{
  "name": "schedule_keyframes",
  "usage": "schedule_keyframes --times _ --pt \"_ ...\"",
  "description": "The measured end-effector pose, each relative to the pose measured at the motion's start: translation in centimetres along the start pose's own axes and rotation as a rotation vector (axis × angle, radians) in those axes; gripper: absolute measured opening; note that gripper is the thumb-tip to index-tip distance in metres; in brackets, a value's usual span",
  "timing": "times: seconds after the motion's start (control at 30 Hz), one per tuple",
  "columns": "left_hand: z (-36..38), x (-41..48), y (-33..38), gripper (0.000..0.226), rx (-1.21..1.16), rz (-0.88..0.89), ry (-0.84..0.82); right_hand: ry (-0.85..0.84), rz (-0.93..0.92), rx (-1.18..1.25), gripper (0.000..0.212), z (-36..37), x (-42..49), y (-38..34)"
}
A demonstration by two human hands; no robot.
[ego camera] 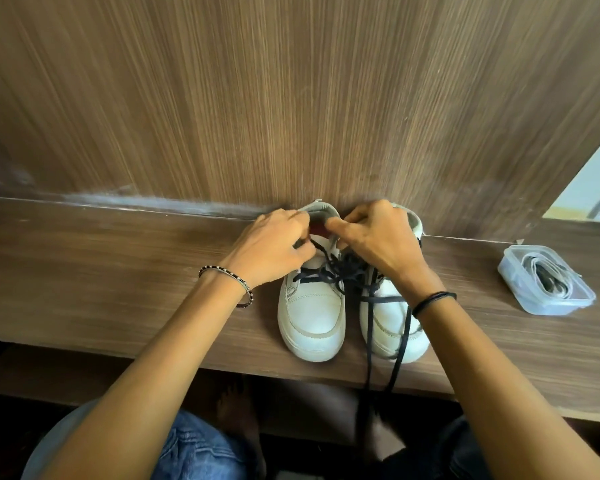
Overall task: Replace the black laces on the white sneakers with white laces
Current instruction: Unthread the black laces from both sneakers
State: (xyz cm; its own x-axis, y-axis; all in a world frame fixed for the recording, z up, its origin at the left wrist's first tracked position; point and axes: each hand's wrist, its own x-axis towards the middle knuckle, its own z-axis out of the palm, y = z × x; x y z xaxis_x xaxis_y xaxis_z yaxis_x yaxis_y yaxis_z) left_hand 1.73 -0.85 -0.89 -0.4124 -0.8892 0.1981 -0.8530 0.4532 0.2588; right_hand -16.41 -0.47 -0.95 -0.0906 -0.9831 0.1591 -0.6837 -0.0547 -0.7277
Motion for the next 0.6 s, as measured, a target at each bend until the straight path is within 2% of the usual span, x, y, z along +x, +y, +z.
schedule_keyframes --times 0.13,0.37,0.6 --pt "0.2 0.1 1.0 0.008 -0.003 -0.086 0.138 -0.072 0.010 0.073 0.031 -0.8 0.0 0.5" --pt "0.5 0.1 0.2 0.019 -0.108 0.012 -0.061 -0.055 -0.021 0.025 0.029 -0.4 -0.2 0.1" --pt "0.5 0.0 -1.1 0.023 -0.192 0.088 -0.085 -0.060 -0.040 0.022 0.026 -0.2 -0.1 0.3"
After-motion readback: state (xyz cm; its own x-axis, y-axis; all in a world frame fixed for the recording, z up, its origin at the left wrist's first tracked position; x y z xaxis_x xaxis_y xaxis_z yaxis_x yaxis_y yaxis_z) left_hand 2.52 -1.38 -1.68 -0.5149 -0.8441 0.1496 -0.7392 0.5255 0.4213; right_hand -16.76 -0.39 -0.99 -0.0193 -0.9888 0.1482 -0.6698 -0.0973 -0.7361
